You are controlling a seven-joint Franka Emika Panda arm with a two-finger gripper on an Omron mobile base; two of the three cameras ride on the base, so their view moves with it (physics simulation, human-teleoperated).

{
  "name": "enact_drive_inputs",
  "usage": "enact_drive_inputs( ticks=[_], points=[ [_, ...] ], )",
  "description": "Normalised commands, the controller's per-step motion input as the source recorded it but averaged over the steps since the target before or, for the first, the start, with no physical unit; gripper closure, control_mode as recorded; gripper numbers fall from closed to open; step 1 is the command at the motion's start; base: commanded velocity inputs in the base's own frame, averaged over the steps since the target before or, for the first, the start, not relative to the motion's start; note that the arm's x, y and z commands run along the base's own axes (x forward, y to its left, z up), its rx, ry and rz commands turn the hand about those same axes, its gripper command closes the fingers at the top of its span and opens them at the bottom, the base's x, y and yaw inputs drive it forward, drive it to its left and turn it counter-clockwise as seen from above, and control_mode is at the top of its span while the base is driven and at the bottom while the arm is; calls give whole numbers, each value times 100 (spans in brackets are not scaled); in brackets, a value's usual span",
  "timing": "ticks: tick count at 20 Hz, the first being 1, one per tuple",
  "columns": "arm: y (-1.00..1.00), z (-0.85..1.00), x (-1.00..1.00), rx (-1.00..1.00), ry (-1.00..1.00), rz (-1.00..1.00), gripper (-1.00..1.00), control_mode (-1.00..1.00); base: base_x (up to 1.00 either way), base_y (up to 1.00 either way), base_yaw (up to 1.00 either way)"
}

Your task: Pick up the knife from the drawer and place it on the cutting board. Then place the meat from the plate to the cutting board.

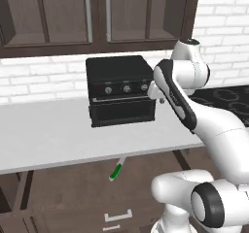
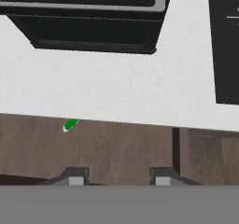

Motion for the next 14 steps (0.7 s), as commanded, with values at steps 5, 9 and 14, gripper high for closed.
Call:
enact_drive_inputs(
  ticks=[5, 9, 14],
  points=[
    [0, 0, 0, 0, 0, 0, -100, 100, -26, 8, 0],
    [0, 0, 0, 0, 0, 0, -100, 100, -58, 50, 7],
    [0, 0, 0, 0, 0, 0, -100, 100, -45, 47, 6]
  ],
)
